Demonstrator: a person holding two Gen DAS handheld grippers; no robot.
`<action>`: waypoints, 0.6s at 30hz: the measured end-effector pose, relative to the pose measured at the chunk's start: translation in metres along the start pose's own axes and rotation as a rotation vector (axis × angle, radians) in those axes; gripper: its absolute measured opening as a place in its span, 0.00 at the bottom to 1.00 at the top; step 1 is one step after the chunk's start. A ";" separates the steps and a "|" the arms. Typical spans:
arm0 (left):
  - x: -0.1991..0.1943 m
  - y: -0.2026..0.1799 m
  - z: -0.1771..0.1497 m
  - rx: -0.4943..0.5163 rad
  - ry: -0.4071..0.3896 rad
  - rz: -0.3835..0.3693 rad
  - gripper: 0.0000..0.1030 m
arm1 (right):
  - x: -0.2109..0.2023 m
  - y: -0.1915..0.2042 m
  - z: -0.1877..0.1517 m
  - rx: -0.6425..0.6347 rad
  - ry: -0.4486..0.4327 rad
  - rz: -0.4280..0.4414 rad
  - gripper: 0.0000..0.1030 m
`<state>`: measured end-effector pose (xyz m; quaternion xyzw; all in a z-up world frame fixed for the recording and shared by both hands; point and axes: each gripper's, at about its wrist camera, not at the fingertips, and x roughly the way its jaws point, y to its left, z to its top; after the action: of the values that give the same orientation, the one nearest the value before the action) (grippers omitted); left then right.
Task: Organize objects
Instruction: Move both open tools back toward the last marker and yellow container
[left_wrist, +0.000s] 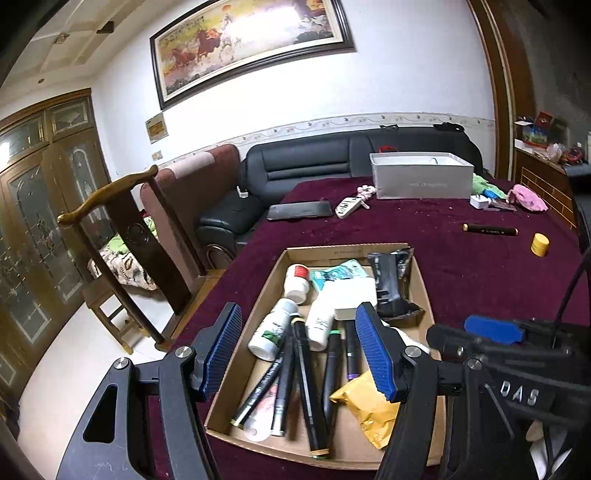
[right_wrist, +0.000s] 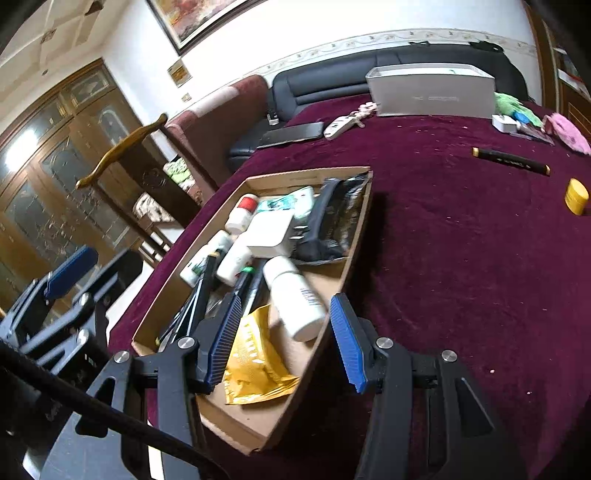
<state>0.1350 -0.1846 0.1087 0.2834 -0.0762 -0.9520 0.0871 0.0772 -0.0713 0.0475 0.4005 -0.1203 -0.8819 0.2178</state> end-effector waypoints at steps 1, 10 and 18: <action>0.000 -0.003 0.000 0.007 0.003 -0.006 0.57 | -0.001 -0.003 0.000 0.009 -0.002 -0.003 0.49; 0.003 -0.030 0.005 0.050 0.042 -0.090 0.57 | -0.006 -0.030 0.004 0.044 -0.006 0.001 0.49; 0.065 -0.068 0.046 -0.238 0.289 -0.665 0.56 | -0.096 -0.151 0.041 0.182 -0.178 -0.187 0.53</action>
<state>0.0473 -0.1272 0.0992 0.4120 0.1440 -0.8806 -0.1845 0.0582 0.1089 0.0786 0.3484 -0.1808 -0.9157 0.0861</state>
